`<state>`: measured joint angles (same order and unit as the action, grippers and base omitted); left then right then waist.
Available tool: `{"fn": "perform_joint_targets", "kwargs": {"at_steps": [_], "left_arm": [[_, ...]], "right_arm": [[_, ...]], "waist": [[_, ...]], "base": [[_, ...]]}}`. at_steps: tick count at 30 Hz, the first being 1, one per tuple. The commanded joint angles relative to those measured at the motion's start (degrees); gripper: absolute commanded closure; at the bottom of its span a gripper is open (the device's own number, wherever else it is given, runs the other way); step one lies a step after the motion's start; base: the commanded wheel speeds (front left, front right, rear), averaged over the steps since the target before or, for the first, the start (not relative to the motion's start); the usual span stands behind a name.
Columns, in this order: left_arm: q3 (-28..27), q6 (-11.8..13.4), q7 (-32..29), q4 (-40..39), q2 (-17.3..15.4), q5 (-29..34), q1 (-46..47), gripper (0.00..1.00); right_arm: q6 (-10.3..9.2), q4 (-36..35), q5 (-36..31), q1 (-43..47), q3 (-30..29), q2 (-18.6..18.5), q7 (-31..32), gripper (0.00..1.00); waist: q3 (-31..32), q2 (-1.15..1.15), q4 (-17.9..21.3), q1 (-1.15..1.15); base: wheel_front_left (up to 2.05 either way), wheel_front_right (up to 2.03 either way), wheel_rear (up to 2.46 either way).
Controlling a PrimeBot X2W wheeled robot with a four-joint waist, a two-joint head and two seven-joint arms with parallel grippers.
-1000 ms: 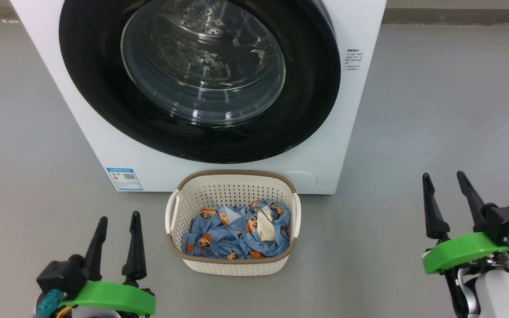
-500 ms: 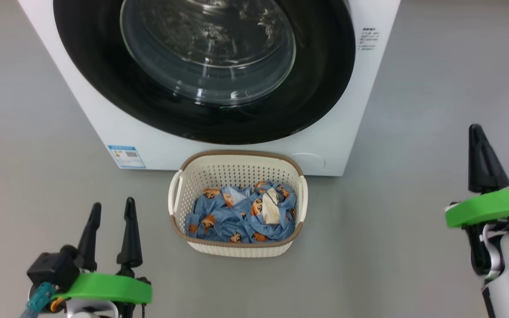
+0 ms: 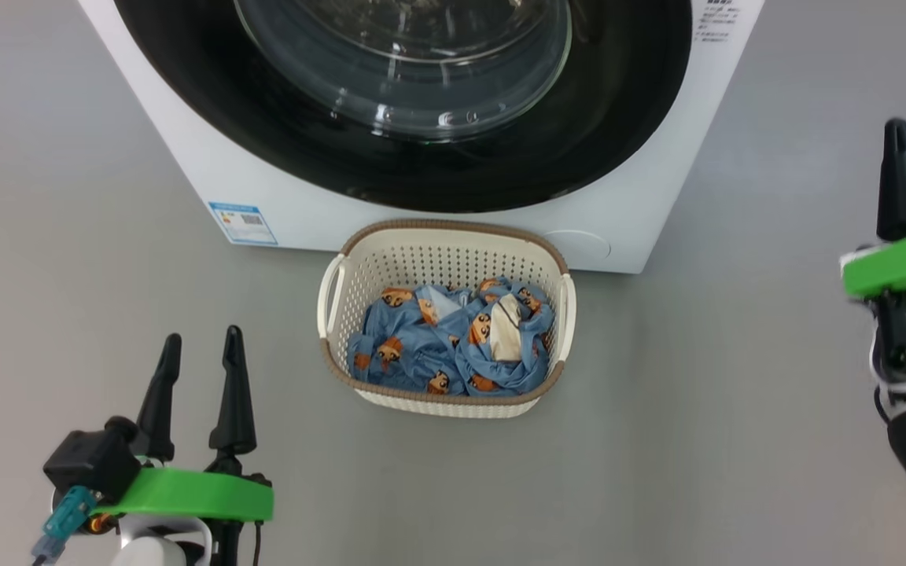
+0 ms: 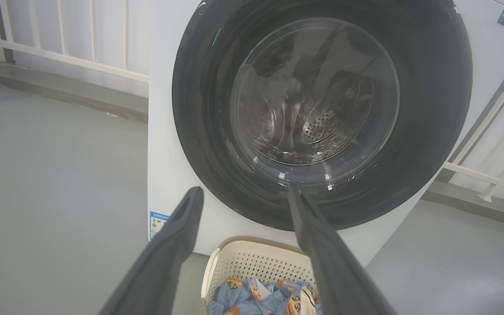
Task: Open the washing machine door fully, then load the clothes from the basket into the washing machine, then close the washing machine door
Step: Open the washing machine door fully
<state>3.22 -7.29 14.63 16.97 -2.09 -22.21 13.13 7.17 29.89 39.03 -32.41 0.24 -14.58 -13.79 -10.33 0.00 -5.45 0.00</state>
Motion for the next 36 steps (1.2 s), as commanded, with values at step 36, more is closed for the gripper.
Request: {"fn": "perform_joint_targets", "kwargs": {"at_steps": [36], "left_arm": [[-0.31,-0.20,0.37,-5.38,-0.79,-1.29,7.34,0.00]], "right_arm": [[0.32,3.04,48.46,-28.40,11.42,-13.29,25.18,1.00]], "waist": [[-14.36,0.00,-6.13,0.00]], "base": [[0.00,0.00,0.00]]}}
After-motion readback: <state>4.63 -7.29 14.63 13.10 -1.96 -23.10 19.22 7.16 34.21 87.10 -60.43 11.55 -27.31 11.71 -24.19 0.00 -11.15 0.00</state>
